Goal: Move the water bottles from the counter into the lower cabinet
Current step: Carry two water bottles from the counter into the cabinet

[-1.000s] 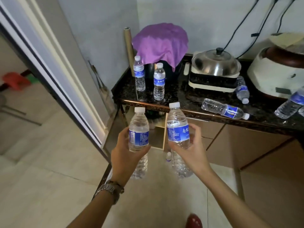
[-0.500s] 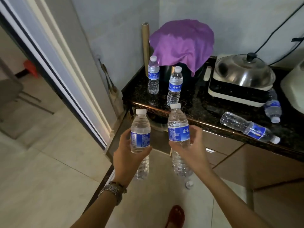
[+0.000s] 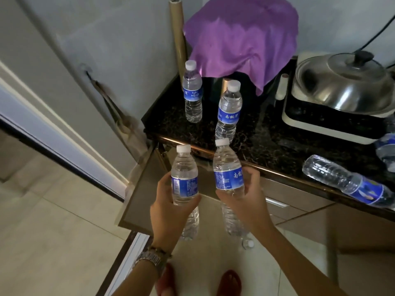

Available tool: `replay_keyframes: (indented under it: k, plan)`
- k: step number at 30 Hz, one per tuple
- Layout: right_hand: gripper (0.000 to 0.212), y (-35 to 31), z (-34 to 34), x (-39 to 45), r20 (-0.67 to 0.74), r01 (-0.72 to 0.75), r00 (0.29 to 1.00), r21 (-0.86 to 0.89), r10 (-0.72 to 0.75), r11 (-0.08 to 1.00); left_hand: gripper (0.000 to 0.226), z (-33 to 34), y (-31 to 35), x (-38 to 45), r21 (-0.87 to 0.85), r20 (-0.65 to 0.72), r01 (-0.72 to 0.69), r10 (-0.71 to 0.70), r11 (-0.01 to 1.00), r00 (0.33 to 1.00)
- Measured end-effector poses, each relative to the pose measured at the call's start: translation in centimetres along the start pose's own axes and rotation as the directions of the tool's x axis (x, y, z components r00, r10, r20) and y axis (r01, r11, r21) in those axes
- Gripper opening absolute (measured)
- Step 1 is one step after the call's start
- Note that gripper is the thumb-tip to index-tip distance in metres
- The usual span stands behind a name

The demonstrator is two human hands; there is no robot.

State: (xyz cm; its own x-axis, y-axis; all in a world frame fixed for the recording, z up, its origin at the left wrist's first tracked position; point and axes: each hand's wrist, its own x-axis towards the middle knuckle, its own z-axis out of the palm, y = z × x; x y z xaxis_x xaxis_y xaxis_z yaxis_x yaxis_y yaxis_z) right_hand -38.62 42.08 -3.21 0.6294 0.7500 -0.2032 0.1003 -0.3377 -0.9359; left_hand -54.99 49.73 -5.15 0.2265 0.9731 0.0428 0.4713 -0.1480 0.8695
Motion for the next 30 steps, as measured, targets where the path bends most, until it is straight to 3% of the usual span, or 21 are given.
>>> replay_keyframes:
  k: [6,12,23,30]
  plan:
    - [0.073,4.0,3.8,2.5,-0.015,-0.058,0.998,0.014,0.058,0.998,0.076,2.5,-5.0,2.5,-0.069,0.059,0.014,-0.010,0.998,0.998]
    - [0.074,10.2,7.7,5.5,-0.078,0.000,0.997,0.026,0.002,1.000,0.078,5.9,-12.1,4.8,-0.096,0.070,0.010,-0.003,0.995,0.998]
    - [0.075,24.7,13.5,10.0,-0.100,0.049,0.994,0.038,-0.045,0.998,0.082,14.8,-26.8,7.1,-0.158,0.043,0.063,-0.057,0.986,0.997]
    - [0.076,34.9,18.2,14.0,-0.136,0.114,0.985,0.081,-0.102,0.990,0.084,21.0,-35.8,9.3,-0.259,0.018,0.000,0.005,0.966,1.000]
